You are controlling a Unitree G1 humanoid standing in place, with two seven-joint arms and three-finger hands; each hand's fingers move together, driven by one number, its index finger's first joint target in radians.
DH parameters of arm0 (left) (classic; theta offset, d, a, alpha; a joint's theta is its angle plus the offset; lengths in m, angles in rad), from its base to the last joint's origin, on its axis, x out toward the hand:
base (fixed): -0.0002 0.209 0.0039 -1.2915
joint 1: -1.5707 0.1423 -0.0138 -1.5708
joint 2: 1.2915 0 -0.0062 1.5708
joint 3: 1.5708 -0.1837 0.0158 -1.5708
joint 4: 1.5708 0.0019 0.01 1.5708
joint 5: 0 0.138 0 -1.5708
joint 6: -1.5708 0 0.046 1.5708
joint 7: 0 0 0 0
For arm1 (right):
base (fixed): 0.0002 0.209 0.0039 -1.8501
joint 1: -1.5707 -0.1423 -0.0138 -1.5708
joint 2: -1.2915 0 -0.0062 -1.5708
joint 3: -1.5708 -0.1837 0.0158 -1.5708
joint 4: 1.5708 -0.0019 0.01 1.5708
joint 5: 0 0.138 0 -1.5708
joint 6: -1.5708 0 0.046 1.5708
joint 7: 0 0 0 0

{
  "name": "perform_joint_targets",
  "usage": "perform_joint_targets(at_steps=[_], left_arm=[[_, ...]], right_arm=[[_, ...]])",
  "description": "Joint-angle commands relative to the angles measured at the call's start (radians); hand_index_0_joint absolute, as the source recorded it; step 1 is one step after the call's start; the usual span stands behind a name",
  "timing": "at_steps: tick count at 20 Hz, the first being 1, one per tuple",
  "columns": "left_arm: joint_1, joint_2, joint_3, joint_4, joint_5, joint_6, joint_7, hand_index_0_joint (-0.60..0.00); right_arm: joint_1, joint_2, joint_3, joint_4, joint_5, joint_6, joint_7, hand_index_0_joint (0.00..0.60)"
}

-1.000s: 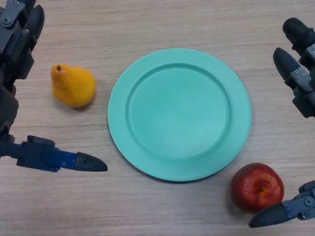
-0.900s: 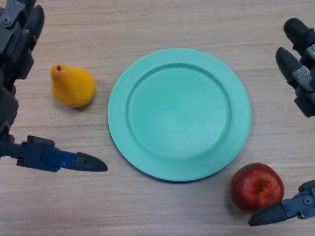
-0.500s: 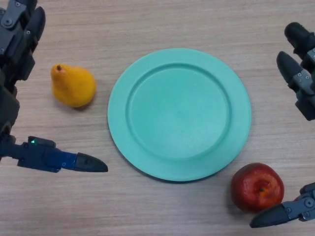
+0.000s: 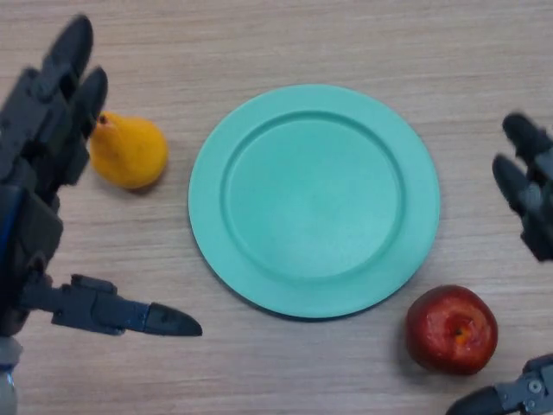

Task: Pick up the red apple and place it on the plate

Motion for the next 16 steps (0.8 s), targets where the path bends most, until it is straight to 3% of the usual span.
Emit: perform_joint_targets(at_steps=[1, 4, 8, 11, 13, 16], left_arm=[[0.002, 0.012, 0.028, -0.031, -0.019, -0.167, -0.007, 0.000], [0.004, 0.011, 0.019, -0.031, 0.003, -0.170, -0.005, 0.000], [0.008, 0.012, 0.021, -0.023, 0.012, -0.180, -0.018, 0.000], [0.012, 0.009, 0.034, -0.012, 0.010, -0.202, -0.020, 0.000], [0.012, 0.009, 0.035, -0.011, 0.012, -0.205, -0.019, 0.000], [0.016, 0.005, 0.044, -0.003, 0.014, -0.217, -0.005, 0.000]], right_arm=[[-0.007, -0.004, -0.032, 0.078, -0.015, -0.277, -0.018, 0.000], [-0.082, -0.005, -0.055, 0.303, -0.065, -0.413, -0.058, 0.000], [-0.117, -0.023, -0.047, 0.475, -0.084, -0.439, -0.090, 0.000], [-0.115, -0.028, -0.039, 0.569, -0.169, -0.445, -0.156, 0.000], [-0.111, -0.028, -0.036, 0.573, -0.180, -0.436, -0.162, 0.200], [-0.087, -0.025, -0.003, 0.559, -0.194, -0.383, -0.181, 0.600]])
